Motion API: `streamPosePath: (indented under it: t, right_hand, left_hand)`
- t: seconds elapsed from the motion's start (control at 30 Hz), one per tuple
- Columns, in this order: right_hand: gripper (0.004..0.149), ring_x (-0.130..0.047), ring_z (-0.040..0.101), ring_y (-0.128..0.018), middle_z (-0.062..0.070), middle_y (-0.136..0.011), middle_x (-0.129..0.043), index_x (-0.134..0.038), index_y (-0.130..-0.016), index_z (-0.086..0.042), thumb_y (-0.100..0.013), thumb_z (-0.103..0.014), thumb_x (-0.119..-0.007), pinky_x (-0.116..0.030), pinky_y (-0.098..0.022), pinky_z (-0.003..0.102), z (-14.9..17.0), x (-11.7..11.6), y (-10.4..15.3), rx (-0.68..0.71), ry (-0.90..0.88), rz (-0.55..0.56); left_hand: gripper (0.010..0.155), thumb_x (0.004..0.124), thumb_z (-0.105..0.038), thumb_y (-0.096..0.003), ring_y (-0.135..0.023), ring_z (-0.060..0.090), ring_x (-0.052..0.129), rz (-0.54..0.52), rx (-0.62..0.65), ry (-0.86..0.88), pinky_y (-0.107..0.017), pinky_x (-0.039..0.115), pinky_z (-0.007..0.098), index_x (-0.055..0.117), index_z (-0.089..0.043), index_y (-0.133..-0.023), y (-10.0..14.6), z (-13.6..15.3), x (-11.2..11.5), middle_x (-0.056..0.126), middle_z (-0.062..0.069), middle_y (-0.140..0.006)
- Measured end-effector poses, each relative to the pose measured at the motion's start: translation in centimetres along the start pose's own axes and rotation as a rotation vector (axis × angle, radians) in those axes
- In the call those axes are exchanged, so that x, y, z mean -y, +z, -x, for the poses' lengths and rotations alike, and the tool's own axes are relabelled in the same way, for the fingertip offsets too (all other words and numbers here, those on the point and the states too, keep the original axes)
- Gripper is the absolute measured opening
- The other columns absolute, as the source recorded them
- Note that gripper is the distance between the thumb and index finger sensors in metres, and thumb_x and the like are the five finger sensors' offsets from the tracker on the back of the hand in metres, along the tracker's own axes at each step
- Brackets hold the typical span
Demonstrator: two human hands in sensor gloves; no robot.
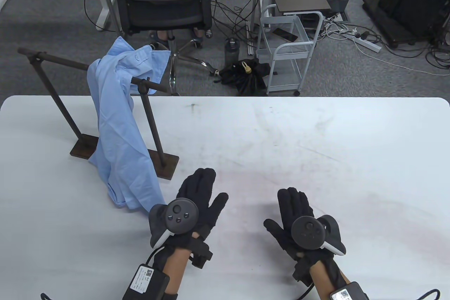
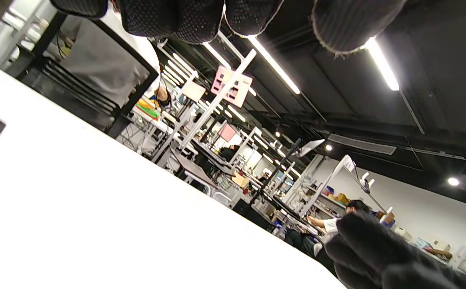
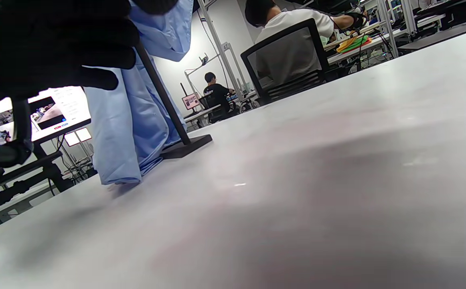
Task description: Hang long-sleeve shirt on desktop hanging rack
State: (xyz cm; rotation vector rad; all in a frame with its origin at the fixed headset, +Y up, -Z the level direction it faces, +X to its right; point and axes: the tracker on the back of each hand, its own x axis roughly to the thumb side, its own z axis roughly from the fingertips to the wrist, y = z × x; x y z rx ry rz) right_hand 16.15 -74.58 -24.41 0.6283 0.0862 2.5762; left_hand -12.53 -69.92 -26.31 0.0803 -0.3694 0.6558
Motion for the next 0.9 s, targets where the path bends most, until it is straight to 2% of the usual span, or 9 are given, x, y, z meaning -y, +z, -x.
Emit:
streamPosePath:
  t: [0.33,0.5,0.7,0.9]
  right_hand:
    - [0.087,-0.019,0.088,-0.084,0.057,-0.104,-0.011,-0.006,-0.105,0.017,-0.065,-0.042,-0.057,-0.035,-0.053,0.091,0.3,-2.1,-0.6,0.002,-0.002,-0.076]
    - [0.087,-0.02,0.088,-0.084,0.057,-0.104,-0.011,-0.005,-0.104,0.017,-0.065,-0.042,-0.057,-0.036,-0.053,0.091,0.3,-2.3,-0.5,0.004,-0.007,-0.081]
    - [0.087,-0.021,0.088,-0.084,0.057,-0.104,-0.011,-0.006,-0.104,0.017,-0.065,-0.041,-0.057,-0.036,-0.053,0.091,-0.1,-2.2,-0.3,0.029,-0.016,-0.06]
    - [0.087,-0.021,0.088,-0.084,0.057,-0.104,-0.012,-0.006,-0.104,0.017,-0.065,-0.041,-0.057,-0.036,-0.053,0.091,-0.4,-2.9,-0.5,0.049,-0.005,-0.1]
  left_hand:
    - [0.074,0.064,-0.054,-0.0629,-0.109,0.057,0.044,0.123,0.058,-0.083,-0.072,0.044,0.076,0.036,-0.013,-0.119,0.7,0.1,2.8,0.038,0.024,-0.124]
    - [0.074,0.064,-0.054,-0.0627,-0.109,0.056,0.044,0.171,0.084,-0.117,-0.072,0.044,0.076,0.036,-0.014,-0.119,0.8,-0.2,3.8,0.037,0.023,-0.124]
    - [0.074,0.064,-0.054,-0.0626,-0.109,0.056,0.044,0.173,0.077,-0.119,-0.072,0.043,0.076,0.036,-0.014,-0.119,0.9,0.2,4.0,0.037,0.023,-0.124]
    - [0.074,0.064,-0.053,-0.0625,-0.109,0.056,0.044,0.167,0.064,-0.13,-0.072,0.043,0.076,0.036,-0.014,-0.119,0.8,0.7,4.0,0.038,0.023,-0.124]
